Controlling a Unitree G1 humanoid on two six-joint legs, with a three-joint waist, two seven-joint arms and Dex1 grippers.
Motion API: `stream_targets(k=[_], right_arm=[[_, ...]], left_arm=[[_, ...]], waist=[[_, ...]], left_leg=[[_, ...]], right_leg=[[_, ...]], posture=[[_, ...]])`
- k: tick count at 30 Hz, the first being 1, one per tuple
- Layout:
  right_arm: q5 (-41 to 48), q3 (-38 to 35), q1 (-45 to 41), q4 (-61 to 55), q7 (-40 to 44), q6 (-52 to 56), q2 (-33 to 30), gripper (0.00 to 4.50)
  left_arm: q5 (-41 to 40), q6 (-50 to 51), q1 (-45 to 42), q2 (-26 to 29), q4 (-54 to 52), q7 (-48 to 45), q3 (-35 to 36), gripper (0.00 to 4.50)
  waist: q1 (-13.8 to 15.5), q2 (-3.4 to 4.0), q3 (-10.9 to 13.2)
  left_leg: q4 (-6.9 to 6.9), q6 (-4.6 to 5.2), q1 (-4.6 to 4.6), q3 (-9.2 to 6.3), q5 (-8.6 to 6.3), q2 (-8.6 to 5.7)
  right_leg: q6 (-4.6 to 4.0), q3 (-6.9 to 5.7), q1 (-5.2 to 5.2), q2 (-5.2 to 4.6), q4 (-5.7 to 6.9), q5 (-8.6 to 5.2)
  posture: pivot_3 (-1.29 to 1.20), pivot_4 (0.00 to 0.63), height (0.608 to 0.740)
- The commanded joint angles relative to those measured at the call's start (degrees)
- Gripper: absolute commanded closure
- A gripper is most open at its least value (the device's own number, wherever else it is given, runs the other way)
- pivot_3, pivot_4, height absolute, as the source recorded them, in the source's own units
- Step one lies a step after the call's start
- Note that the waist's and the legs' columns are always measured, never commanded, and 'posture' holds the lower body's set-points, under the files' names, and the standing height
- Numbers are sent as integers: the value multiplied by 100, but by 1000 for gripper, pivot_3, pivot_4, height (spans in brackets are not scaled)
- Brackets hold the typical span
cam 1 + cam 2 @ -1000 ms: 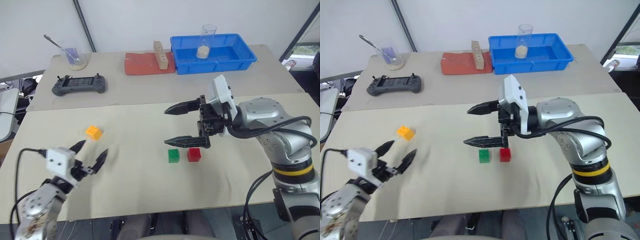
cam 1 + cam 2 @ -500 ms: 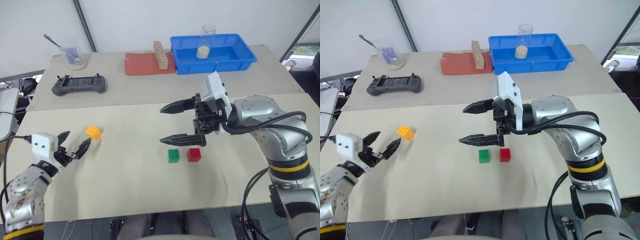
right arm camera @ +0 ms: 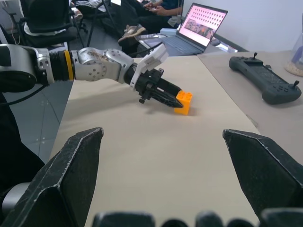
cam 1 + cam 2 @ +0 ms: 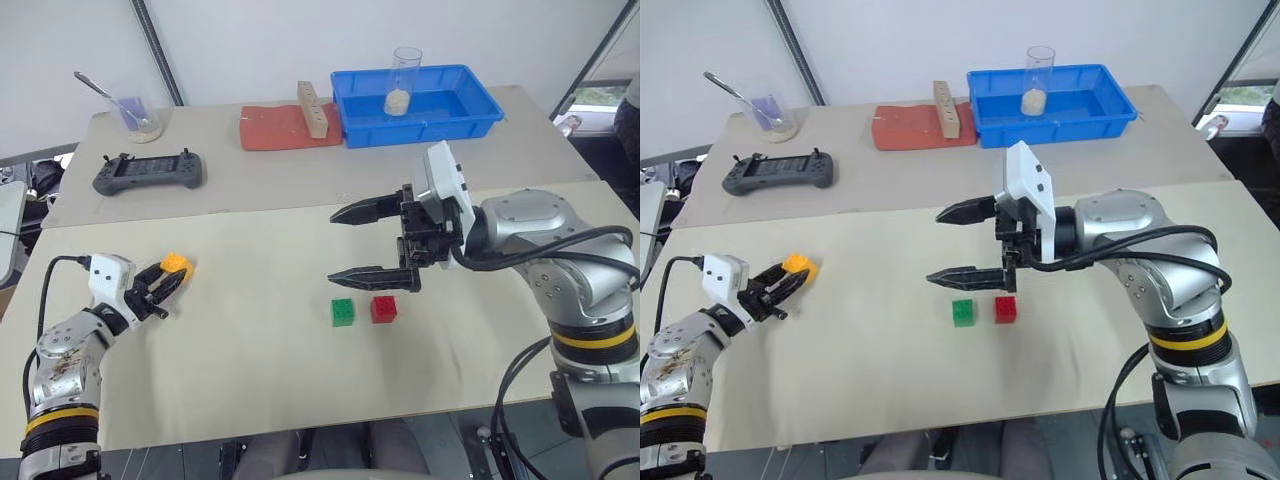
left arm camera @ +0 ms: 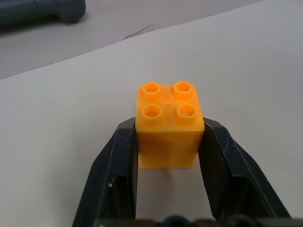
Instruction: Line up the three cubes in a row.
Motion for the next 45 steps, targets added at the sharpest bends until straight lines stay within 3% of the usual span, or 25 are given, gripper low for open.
stream_targets(k=[1, 9, 14, 22, 38, 44, 45], right_arm=[[75, -190, -4, -222, -32, -59, -52, 0], [-182, -300, 479, -367, 315, -404, -619, 0], [-283, -427, 920, -644, 310, -512, -962, 0], [-307, -649, 1618, -929, 334, -531, -1419, 0], [-113, -637, 1551, -1148, -63, -290, -1357, 0], [-91, -594, 1440, -1083, -54, -241, -1344, 0], [-101, -587, 1437, -1060, -39, -251, -1341, 0]], left_arm=[[-32, -11, -10, 67, -414, -19, -46, 3213], [-131, 611, -215, -50, -2367, -652, -1466, 3213], [-99, 671, -306, 9, -2698, -1393, -2278, 3213], [290, 48, -673, -84, -1946, -2150, -2991, 3213], [450, -637, -949, -174, -997, -2502, -3016, 3213], [503, -736, -942, -223, -861, -2520, -3029, 281], [513, -755, -931, -210, -840, -2524, -3019, 65]], waist=[[1, 0, 0], [52, 0, 0], [-11, 0, 0], [37, 0, 0], [41, 0, 0], [47, 0, 0], [48, 0, 0]], left_leg=[[0, 0, 0, 0, 0, 0], [3, -5, -2, 1, -5, -7], [1, 7, -7, 16, 2, 2], [-2, 36, -7, 20, 19, 5], [0, 38, -6, 22, 19, 4], [0, 38, -7, 22, 19, 2], [0, 38, -7, 22, 19, 2]], right_leg=[[0, 1, 0, 0, 0, 0], [9, 2, 4, -7, -4, 5], [7, 7, 6, -5, 1, 7], [5, 6, 7, -3, -4, 7], [6, 6, 8, -6, -4, 7], [6, 6, 7, -6, -4, 7], [6, 6, 7, -6, -4, 7]], posture=[[0, 150, 740], [0, 150, 740], [0, 150, 740], [0, 150, 740], [0, 150, 740], [0, 150, 740], [0, 150, 740]])
